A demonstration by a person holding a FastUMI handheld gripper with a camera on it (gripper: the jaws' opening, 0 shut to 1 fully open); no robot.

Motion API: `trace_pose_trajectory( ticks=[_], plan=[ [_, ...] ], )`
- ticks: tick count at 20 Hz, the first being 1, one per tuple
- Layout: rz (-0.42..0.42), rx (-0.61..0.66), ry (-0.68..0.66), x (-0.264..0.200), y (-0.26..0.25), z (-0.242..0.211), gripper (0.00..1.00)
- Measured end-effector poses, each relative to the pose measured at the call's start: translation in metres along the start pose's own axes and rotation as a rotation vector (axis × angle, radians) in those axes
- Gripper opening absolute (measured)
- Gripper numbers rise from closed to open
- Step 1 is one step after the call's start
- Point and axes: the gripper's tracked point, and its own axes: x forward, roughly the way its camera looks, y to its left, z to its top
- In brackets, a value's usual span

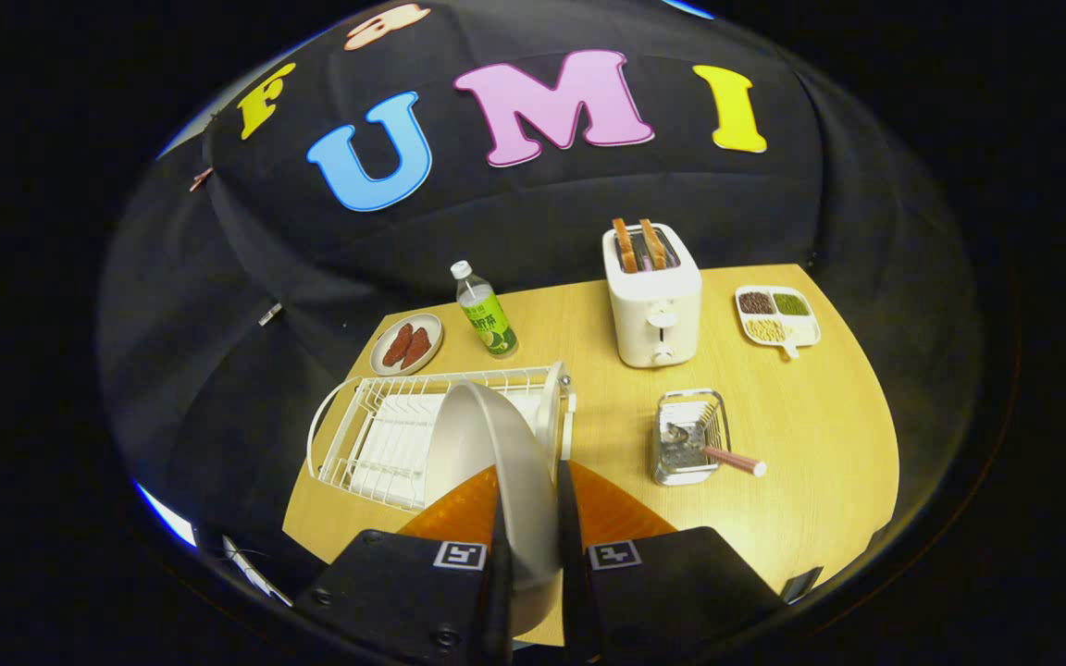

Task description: Take the plate from the dish rack, then take the spoon from the basket and place it into the plate.

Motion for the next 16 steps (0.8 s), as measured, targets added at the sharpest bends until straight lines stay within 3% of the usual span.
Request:
trace_pose_trajectory(
  ticks=[5,8,16],
  plan=[
    [0.048,0.125,0.067,-0.034,-0.038,-0.060,0.25],
    [0.051,0.139,0.094,-0.040,-0.064,-0.085,0.25],
    [0.044,0.119,0.224,0.019,-0.117,-0.142,0.25]
  ],
)
